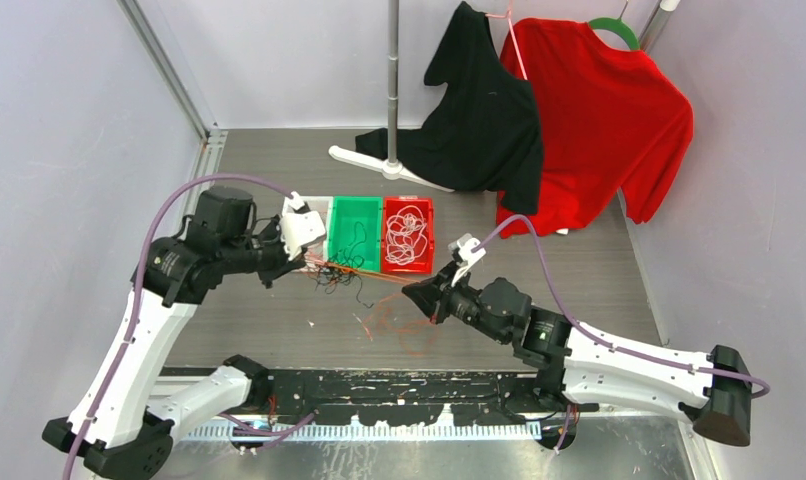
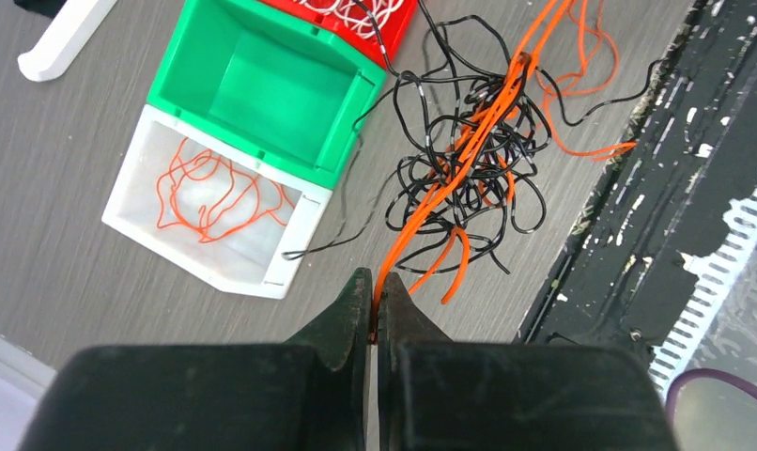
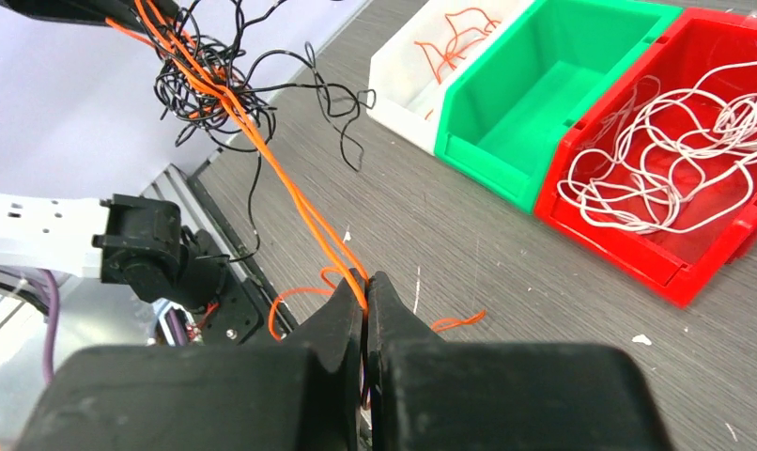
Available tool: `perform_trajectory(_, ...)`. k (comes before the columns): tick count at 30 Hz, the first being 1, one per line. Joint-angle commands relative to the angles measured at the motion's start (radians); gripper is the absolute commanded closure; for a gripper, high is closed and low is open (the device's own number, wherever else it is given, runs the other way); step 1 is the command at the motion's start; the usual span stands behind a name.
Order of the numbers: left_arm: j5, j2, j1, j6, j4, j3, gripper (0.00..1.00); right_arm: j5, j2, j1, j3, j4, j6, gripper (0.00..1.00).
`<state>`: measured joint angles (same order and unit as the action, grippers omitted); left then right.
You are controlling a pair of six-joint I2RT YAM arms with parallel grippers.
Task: Untangle the cables
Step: Untie the cable.
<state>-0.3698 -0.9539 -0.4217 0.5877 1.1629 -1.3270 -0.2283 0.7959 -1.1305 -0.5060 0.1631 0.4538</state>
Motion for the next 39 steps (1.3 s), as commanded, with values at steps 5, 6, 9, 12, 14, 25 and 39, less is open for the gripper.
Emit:
perform_trajectory(5,-0.201,0.023,0.028,0.022,0.176,-0.082,1.00,0.050,-0.016,0.018,0.015,-0.008,0.018,0.54)
perform_trajectory(6,-0.236,0.021,0.028,0.001,0.174,-0.076,1.00,0.079,-0.001,0.018,0.003,0.005,0.015,0.47)
perform_trajectory(9,-0.266,0.017,0.028,-0.051,0.141,-0.057,1.00,0.130,0.048,0.018,-0.040,0.009,0.003,0.42)
perform_trajectory(12,-0.229,0.019,0.029,-0.067,0.113,-0.050,1.00,0.140,0.088,0.018,-0.057,0.008,-0.007,0.41)
perform_trajectory(14,-0.191,0.024,0.028,-0.061,0.112,-0.054,1.00,0.154,0.116,0.018,-0.053,0.007,-0.019,0.41)
perform_trajectory(25,-0.125,0.037,0.028,0.011,0.173,-0.115,1.00,0.162,0.337,0.016,-0.012,0.157,-0.077,0.34)
perform_trajectory(39,-0.190,0.055,0.027,0.021,0.156,-0.034,1.00,0.380,0.359,0.015,-0.274,0.205,-0.170,0.33)
